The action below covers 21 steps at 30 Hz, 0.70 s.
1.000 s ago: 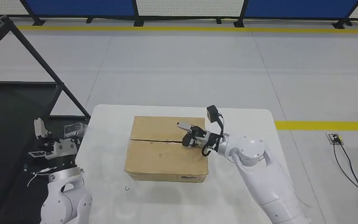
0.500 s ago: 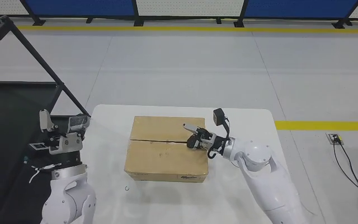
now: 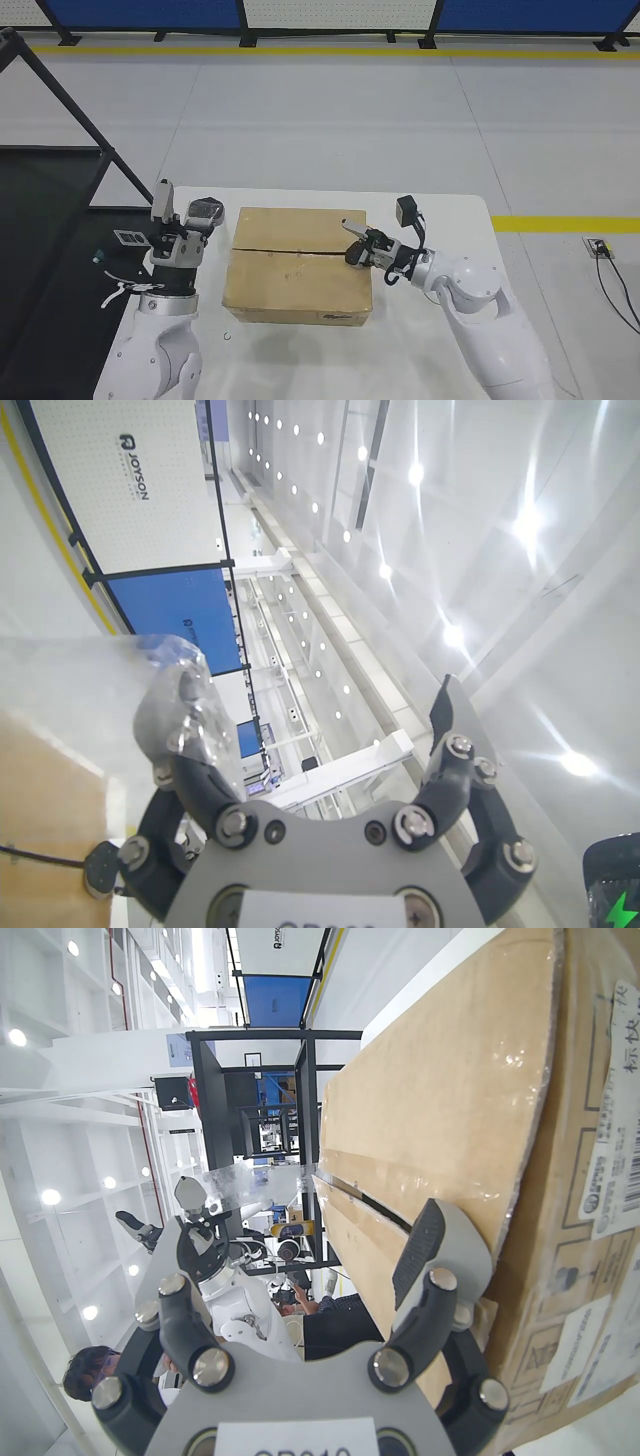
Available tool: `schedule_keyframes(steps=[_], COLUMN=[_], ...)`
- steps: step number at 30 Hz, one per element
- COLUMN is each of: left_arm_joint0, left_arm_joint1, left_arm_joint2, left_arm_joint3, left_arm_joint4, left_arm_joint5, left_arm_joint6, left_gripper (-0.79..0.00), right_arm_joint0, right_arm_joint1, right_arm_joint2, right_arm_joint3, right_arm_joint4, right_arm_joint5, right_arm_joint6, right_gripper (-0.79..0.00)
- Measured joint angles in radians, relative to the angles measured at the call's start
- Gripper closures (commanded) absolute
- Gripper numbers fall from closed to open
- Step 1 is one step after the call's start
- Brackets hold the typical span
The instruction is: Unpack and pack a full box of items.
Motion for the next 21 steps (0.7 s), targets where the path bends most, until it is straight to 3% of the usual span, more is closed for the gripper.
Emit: schedule_keyframes(steps=[8,21], left_arm_joint0=[-0.062,-0.113], left_arm_joint1=[-0.011,-0.025], left_arm_joint2=[0.104,0.205], left_arm_joint3=[0.037,0.102], left_arm_joint4=[0.097,0.244], left_arm_joint5=[0.060,0.108], left_arm_joint6=[-0.007,-0.018], left_gripper=[-0.785,-0.785], right_arm_joint0=[-0.014,-0.022], right_arm_joint1=[0.008,0.018], right_arm_joint2=[0.004,0.012], right_arm_joint3=[-0.014,-0.002], right_arm_joint4=[0.005,0.029], right_arm_joint5=[0.009,-0.013], right_arm_joint6=[0.000,-0.004], right_gripper=[-0.785,-0.785])
